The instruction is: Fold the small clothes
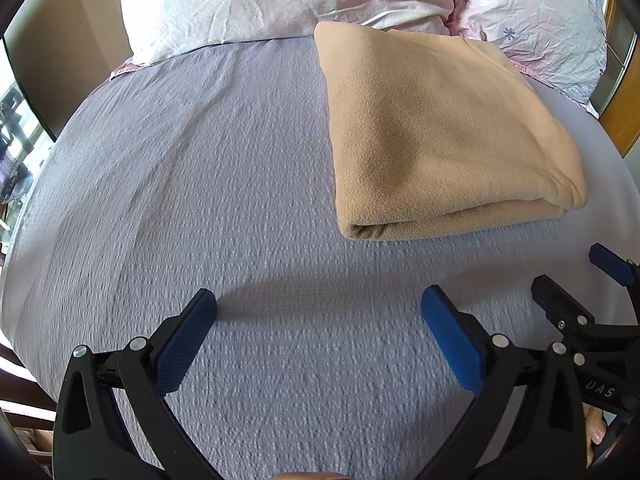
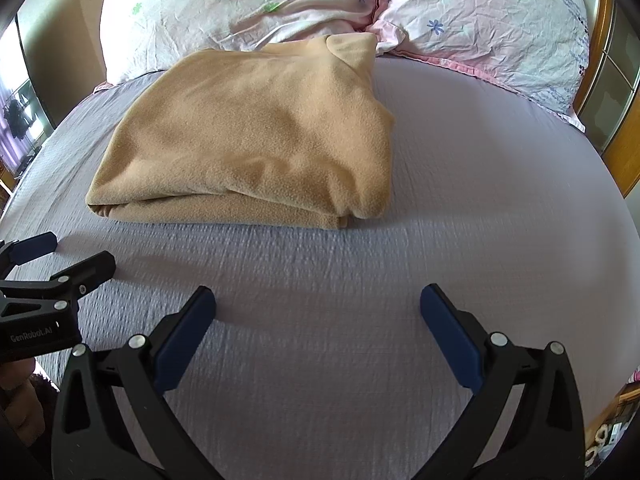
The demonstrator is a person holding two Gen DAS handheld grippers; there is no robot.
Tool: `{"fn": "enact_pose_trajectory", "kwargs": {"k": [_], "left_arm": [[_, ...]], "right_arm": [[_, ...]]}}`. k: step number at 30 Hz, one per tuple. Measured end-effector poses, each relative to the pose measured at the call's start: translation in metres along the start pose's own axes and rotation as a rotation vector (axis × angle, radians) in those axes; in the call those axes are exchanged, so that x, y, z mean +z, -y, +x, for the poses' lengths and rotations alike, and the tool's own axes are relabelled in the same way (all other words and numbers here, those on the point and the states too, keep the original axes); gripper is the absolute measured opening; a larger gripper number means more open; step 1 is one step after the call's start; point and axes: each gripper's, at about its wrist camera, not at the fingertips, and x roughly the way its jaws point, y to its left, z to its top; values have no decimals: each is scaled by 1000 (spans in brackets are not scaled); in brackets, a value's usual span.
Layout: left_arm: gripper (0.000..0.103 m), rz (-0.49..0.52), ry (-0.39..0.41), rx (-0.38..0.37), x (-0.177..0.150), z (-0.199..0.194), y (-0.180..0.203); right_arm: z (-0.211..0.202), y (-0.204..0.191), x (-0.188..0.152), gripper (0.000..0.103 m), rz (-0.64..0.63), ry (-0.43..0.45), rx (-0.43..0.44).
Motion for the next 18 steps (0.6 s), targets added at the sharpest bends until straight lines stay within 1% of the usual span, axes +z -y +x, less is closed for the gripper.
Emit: {"fn": "enact_pose_trajectory", "kwargs": {"k": [18], "left_arm": [[102,0,1,0,0,0,0]], "right_arm": [[0,0,0,101,7,4,-3]]}}
